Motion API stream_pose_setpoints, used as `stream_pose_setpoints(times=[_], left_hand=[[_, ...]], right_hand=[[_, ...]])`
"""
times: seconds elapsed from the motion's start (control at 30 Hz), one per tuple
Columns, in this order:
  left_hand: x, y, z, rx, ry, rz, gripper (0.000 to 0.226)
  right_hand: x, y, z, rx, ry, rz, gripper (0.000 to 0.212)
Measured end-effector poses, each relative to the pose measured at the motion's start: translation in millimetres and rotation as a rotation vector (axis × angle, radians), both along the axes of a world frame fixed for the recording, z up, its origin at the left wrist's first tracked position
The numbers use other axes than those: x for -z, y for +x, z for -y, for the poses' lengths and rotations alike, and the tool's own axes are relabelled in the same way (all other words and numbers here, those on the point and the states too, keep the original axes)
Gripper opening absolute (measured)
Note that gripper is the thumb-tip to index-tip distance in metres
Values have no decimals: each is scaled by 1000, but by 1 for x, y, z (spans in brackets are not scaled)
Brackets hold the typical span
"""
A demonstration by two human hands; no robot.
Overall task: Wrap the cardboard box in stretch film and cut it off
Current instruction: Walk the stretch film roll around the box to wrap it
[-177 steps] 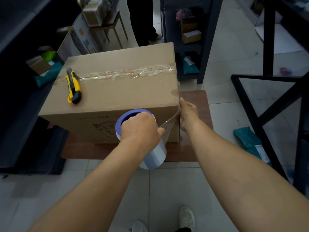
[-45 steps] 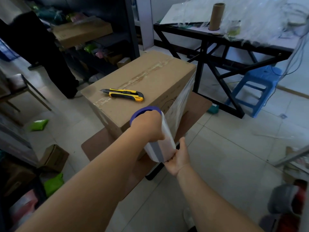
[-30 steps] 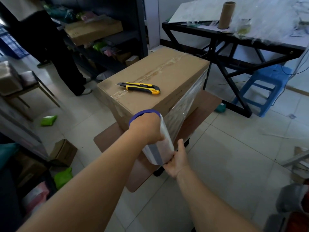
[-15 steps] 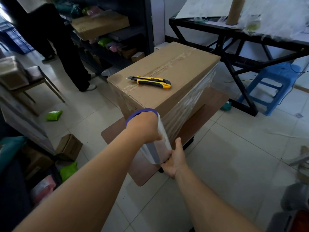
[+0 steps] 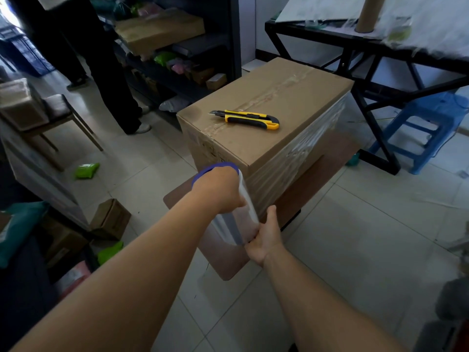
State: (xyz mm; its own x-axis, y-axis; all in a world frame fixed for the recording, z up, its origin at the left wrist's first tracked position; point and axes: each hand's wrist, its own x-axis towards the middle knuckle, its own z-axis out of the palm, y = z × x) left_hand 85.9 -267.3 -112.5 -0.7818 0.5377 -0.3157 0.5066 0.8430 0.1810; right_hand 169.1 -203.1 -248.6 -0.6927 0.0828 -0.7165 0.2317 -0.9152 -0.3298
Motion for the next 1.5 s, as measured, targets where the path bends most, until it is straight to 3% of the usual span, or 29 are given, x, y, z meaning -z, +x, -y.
stream_pose_setpoints(times=[0.7, 1.0, 1.1, 1.5], left_hand=[[11, -44, 19, 67, -31, -6, 38], [13, -79, 25, 161, -21, -51, 33], [11, -94, 26, 227, 7, -68, 41], [6, -136, 30, 476, -198, 73, 37]], right_hand=[[18, -41, 22, 122, -92, 32, 92], [23, -70, 43, 292, -178, 41, 67], [25, -83, 51, 353, -212, 42, 60], [44, -116, 65, 540, -266, 118, 54]])
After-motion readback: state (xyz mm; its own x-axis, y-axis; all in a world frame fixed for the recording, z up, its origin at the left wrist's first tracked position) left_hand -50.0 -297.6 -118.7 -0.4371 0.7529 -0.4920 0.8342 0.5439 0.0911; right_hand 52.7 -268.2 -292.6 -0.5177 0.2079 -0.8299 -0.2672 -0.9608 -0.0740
